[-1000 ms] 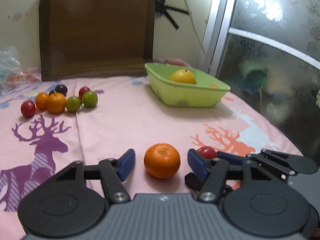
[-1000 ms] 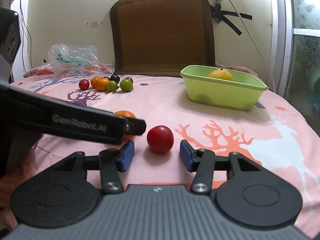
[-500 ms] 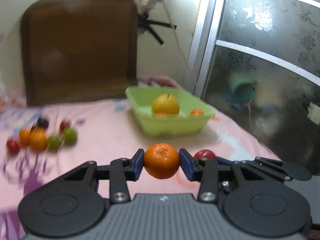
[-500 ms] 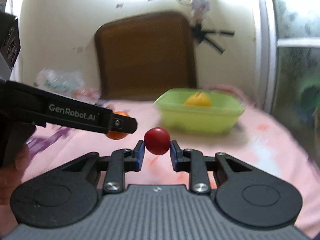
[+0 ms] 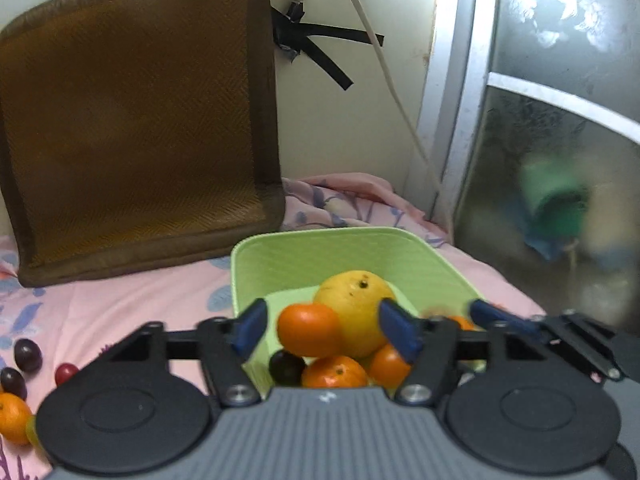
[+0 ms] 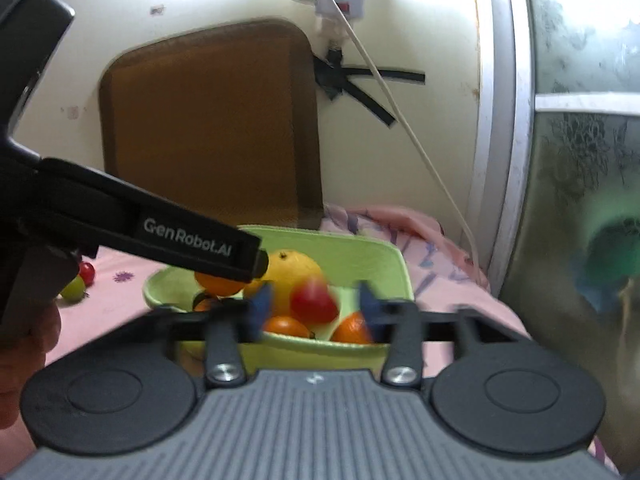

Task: Organize fruits
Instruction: 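Carry tangerine and red tomato over the green basket and lower them, then move both open grippers back toward the fruit cluster on the sheet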

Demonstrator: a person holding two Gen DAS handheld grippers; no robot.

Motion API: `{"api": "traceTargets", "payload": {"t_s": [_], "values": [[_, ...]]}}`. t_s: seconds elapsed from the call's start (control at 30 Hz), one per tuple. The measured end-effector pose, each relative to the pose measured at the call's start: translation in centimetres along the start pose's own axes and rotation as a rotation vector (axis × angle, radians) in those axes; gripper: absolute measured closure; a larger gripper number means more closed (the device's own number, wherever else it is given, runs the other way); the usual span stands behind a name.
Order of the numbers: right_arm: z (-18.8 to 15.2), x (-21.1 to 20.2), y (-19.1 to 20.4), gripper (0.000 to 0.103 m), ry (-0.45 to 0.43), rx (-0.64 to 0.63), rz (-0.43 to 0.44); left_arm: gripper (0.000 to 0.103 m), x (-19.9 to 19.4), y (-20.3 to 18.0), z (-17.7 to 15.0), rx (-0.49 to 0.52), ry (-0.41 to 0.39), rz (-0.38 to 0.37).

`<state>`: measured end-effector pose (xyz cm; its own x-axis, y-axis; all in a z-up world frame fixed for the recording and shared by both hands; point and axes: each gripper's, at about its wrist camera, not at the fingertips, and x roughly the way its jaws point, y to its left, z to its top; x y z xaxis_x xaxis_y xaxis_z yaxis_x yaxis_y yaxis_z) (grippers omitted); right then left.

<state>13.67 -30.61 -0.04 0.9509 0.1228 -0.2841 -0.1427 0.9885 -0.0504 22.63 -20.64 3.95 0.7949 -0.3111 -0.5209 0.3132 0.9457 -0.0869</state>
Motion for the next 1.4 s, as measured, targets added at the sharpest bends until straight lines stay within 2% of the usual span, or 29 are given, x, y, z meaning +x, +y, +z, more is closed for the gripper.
{"api": "traceTargets", "payload": {"t_s": [0.07, 0.13, 0.23, 0.33, 0.43, 0.53, 0.73, 0.77, 0.83, 0.9, 1.0, 1.2, 1.4], "values": [[-0.1, -0.9, -1.0, 0.044, -0.053, 0.072, 0.004, 0.032, -0.3, 0.0, -0.3, -0.004, -0.015, -0.008], [-0.1, -1.6, -1.8, 0.044, -0.091, 0.124, 0.005, 0.032, -1.2, 0.5, -0.2, -0.044, -0.023, -0.017], [-0.4, -2.3, -2.3, 0.045, -0.101, 0.159, -0.004, 0.032, -4.2, 2.3, -0.4, -0.099, -0.09, -0.039], [-0.4, -2.6, -1.9, 0.045, -0.101, 0.164, -0.019, 0.031, -7.9, 4.6, -1.7, -0.13, -0.149, -0.019], [-0.7, -3.5, -1.0, 0.045, -0.086, 0.159, -0.008, 0.031, -11.3, 7.5, -4.1, -0.14, -0.168, 0.059], [-1.3, -4.8, 0.4, 0.045, -0.074, 0.15, 0.018, 0.031, -14.0, 10.7, -7.0, -0.163, -0.164, 0.174], [-1.5, -5.6, 6.0, 0.045, -0.023, 0.064, 0.147, 0.033, -16.8, 16.4, -10.9, -0.239, -0.131, 0.418], [-1.5, -5.4, 7.2, 0.045, -0.006, 0.05, 0.179, 0.034, -17.1, 17.2, -11.3, -0.259, -0.13, 0.437], [-1.3, -4.6, 9.2, 0.045, 0.054, 0.026, 0.25, 0.034, -17.2, 18.4, -12.4, -0.301, -0.122, 0.451], [-1.4, -3.6, 11.0, 0.049, 0.131, 0.027, 0.313, 0.041, -17.6, 19.4, -13.0, -0.363, -0.123, 0.401], [-1.5, -1.8, 13.1, 0.058, 0.252, 0.049, 0.368, 0.041, -17.7, 19.2, -13.2, -0.354, -0.153, 0.393], [-1.0, -0.5, 15.2, 0.059, 0.258, 0.02, 0.379, 0.039, -18.1, 17.4, -13.2, -0.258, -0.187, 0.381], [0.8, 4.5, 13.7, 0.06, 0.259, 0.205, 0.371, 0.039, -18.2, 16.4, -13.2, -0.198, -0.217, 0.387]]}}
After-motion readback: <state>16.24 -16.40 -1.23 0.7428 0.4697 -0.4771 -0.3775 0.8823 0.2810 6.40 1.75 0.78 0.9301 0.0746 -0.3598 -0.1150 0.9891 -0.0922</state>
